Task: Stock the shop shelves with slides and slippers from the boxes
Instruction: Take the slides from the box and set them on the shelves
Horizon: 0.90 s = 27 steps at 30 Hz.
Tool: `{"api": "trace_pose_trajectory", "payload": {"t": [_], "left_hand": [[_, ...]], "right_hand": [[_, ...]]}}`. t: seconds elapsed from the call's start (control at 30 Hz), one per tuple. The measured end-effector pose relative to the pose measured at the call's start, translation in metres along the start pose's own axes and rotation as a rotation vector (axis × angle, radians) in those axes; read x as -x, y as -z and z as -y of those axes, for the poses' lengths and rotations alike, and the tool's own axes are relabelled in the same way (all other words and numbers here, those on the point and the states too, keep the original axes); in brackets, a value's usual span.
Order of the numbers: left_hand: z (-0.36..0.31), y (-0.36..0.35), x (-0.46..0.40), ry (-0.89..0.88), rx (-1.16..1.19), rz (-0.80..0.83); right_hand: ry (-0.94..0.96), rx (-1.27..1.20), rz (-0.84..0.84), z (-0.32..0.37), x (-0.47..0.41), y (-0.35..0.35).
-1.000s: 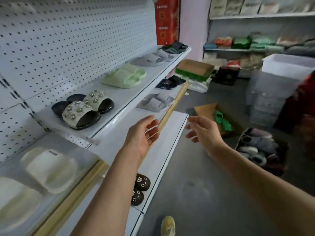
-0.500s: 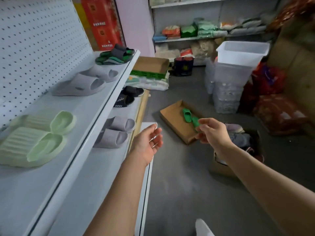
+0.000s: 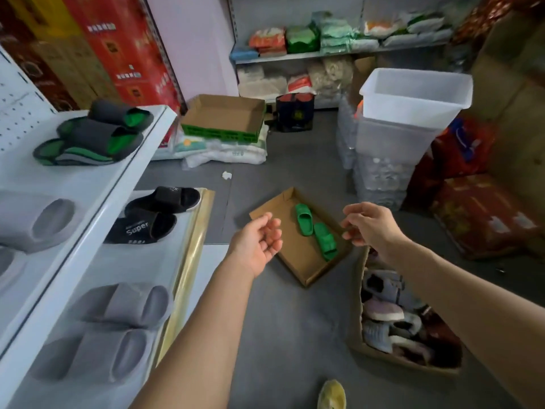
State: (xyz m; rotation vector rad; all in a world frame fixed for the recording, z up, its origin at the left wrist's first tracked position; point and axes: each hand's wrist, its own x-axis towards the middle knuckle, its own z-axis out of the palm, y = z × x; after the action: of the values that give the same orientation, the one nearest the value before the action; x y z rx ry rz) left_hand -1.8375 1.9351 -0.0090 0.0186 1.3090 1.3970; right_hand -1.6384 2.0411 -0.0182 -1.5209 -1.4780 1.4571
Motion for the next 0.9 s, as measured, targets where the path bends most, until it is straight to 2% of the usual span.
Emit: {"api": "trace_pose_trajectory", "payload": {"t": [0.27,0.57,0.73,0.9], "left_hand": [[-0.059,-0.049,-0.149,0.052,-0.002,-0.050],[-0.127,-0.100,-0.382,0.194,-0.099,-0.066],[-0.129,-0.115,-0.513,0.256,-0.170,-0.096],[-0.074,-0.106,-0.632,0.357,-0.186,-0.105]], "right_hand": [[-0.099,0.069,0.061,0.017,-0.165,-0.011],[-0.265,0.069,0.069,-0.002,-0.395,-0.065],[-0.369,0.132,0.071,-0.054,-0.508,-0.087],[-0.510,0.237,0.059,-0.155,-0.588,-0.099]]}}
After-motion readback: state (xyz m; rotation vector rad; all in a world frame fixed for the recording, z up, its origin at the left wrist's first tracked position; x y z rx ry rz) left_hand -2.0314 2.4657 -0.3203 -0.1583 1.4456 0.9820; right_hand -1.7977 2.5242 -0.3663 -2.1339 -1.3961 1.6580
